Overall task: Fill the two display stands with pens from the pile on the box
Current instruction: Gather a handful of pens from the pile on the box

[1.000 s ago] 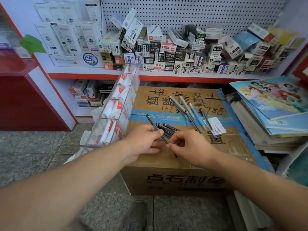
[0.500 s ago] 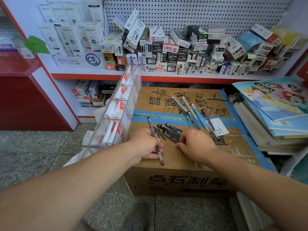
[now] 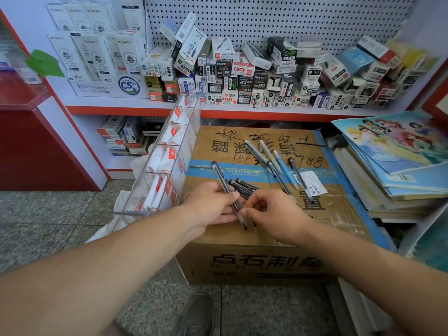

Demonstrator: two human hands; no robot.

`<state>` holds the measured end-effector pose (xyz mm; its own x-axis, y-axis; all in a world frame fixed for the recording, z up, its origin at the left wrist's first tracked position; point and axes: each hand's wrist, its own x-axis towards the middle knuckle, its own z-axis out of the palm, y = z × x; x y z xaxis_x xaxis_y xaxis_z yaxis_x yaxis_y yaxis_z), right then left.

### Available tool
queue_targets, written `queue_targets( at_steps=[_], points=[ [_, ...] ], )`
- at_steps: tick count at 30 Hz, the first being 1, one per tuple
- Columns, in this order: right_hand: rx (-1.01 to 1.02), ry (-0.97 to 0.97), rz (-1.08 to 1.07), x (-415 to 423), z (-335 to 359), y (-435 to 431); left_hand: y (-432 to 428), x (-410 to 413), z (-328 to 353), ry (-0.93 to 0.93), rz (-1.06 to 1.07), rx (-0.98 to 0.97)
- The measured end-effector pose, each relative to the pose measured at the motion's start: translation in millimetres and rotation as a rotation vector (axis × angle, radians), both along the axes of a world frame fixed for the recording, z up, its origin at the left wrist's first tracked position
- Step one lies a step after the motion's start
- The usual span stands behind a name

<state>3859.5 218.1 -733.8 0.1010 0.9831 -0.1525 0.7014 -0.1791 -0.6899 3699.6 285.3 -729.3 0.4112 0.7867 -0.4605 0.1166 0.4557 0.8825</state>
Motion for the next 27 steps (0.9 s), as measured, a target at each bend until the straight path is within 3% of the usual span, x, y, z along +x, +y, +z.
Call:
queue_targets(
  at_steps=[2,6,11,22,27],
  points=[
    [0.022,-0.011,-0.011,6,0,2,2,0,0,0.044,0.010,0.031],
    [0.091,-0.299,-0.091,26,-4,11,5,-1,-3,0.142,-0.006,0.062],
    [-0.003,-0.463,-0.035,28,-11,17,4,-3,-6,0.180,-0.053,0.047],
    [-0.040,-0.421,-0.081,27,-12,21,6,-1,-9,0.173,-0.071,0.033],
    [0.057,-0.169,-0.168,31,-8,17,6,1,-8,0.145,-0.063,0.047]
  ],
)
